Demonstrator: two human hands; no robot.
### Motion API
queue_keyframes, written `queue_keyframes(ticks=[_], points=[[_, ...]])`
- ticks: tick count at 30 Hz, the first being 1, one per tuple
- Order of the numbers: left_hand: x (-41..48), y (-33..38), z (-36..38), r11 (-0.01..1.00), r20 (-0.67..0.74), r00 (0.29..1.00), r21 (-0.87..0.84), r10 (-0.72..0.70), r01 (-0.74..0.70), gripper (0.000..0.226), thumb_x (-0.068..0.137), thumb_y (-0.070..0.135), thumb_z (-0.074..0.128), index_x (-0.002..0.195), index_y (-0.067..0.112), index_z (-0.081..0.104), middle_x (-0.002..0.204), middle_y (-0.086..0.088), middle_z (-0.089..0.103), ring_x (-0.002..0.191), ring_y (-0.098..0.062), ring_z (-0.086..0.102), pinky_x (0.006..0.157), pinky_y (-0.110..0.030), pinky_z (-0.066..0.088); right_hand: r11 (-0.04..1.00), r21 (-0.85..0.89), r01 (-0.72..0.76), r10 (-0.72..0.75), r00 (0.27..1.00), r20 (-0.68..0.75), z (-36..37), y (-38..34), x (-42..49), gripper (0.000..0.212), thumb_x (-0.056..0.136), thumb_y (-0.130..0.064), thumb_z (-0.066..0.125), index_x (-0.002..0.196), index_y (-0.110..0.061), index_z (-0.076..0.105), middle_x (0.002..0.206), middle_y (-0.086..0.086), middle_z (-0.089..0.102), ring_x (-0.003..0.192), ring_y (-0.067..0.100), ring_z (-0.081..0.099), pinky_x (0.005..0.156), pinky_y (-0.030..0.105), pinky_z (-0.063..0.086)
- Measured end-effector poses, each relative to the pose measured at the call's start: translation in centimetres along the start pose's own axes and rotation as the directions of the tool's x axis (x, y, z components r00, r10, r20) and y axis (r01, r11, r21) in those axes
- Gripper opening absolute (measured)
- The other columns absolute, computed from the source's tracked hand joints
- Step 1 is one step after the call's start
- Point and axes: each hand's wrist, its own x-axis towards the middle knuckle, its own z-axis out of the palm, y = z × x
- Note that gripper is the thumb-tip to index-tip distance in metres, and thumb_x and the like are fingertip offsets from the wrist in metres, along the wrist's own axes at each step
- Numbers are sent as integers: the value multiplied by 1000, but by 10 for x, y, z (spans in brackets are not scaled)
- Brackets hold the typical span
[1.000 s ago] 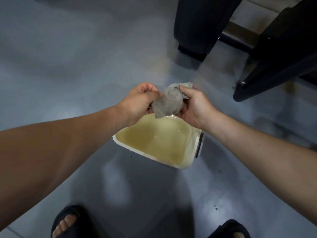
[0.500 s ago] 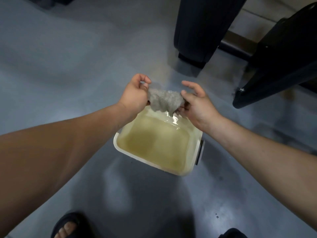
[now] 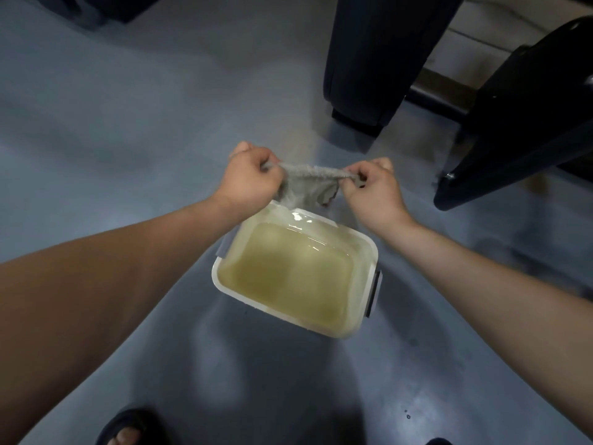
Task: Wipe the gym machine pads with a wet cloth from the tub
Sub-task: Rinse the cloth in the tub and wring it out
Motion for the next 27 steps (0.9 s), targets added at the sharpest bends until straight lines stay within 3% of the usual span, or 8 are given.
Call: queue_keyframes(ticks=[3,7,9,12,16,19,23,27], points=[[-2,13,-3,937,69,986,-309,-151,165,21,81,15,46,63,7,52,78,-3,47,72,-19,50,72,-30,46,951,282,-124,99,990,101,5,-3,1,7,94,-18,60,91,-17,67,104,2,61,98,15,57,96,28,42],[-9,29,2,836,150,973,-500,-175,228,17,92,5,31,81,8,44,54,-16,49,39,-30,53,39,-34,42,810,528,-256,210,967,148,11,-11,1,8,103,-25,49,102,-19,55,82,5,57,73,19,56,63,34,48],[-13,26,10,872,142,976,-442,-164,210,15,96,11,31,92,12,45,64,-27,57,47,-39,61,41,-47,50,872,441,-213,215,976,45,17,-11,-3,12,108,-25,42,112,-16,49,78,2,53,65,15,54,51,28,48],[-23,13,21,935,127,970,-265,-206,234,12,98,16,38,94,19,50,75,-17,67,62,-35,68,57,-51,60,944,302,-134,149,988,-29,22,4,2,8,107,-26,42,110,-21,48,81,1,56,74,18,57,68,40,55],[-49,-5,25,891,355,860,-133,-366,434,16,96,21,57,93,7,64,83,-14,73,69,-24,74,73,-46,63,1000,10,3,-5,985,171,20,25,18,12,103,-29,55,115,-28,53,66,-2,53,44,3,47,49,24,43],[-57,-21,23,873,469,756,73,-456,482,35,94,40,61,93,6,71,88,-15,76,78,-22,75,80,-42,63,991,-98,89,-54,945,322,30,30,25,22,102,-31,57,124,-31,54,76,-4,58,53,7,55,53,23,42],[-45,-22,20,810,430,844,586,-320,8,44,91,50,56,67,13,57,67,-2,64,79,-28,68,58,-29,46,975,-169,142,-84,948,306,43,33,37,28,103,-23,53,131,-21,56,102,-5,57,89,15,57,80,24,41],[-19,-16,23,814,402,903,466,155,-347,17,94,25,53,105,17,62,107,-6,62,105,-30,55,82,-33,43,911,-272,311,-200,908,367,30,38,32,16,101,-23,55,106,-14,67,101,0,61,99,21,59,80,22,35]])
